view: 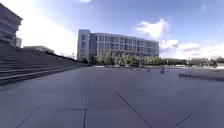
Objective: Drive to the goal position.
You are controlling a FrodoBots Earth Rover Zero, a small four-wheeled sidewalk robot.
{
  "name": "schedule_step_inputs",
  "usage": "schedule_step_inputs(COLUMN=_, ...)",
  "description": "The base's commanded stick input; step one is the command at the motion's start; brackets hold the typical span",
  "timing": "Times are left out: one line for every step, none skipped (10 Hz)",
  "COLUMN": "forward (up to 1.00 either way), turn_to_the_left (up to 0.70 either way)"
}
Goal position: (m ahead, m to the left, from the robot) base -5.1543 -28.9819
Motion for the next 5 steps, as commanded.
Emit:
schedule_step_inputs(forward=0.7, turn_to_the_left=-0.14)
schedule_step_inputs(forward=0.7, turn_to_the_left=-0.14)
schedule_step_inputs(forward=0.7, turn_to_the_left=-0.14)
schedule_step_inputs(forward=0.7, turn_to_the_left=-0.14)
schedule_step_inputs(forward=0.7, turn_to_the_left=-0.14)
